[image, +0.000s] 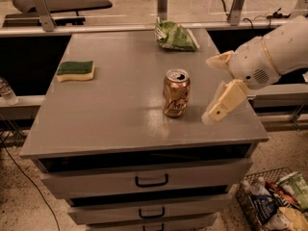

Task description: Move orange can near green jalapeno chip bag

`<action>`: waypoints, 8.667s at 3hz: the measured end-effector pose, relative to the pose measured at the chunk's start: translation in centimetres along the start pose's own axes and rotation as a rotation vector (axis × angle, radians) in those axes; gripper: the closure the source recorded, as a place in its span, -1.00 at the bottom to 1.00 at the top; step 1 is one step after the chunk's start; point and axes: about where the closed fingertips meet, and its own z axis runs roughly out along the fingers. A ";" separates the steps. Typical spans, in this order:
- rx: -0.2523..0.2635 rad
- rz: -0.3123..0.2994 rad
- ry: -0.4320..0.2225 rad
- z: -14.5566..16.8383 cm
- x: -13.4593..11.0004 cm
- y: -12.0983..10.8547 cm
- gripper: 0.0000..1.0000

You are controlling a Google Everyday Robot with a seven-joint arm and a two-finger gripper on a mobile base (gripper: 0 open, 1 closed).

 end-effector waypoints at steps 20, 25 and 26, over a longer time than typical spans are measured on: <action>0.459 0.228 -0.350 3.4 4.0 -32.0 -0.92; 0.486 0.127 -0.452 -8.8 3.4 -24.8 -1.00; 0.441 0.073 -0.491 -12.8 3.8 -20.3 -1.00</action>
Offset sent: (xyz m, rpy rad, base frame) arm 0.0417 0.0568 -0.0220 0.2555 -0.0306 0.0456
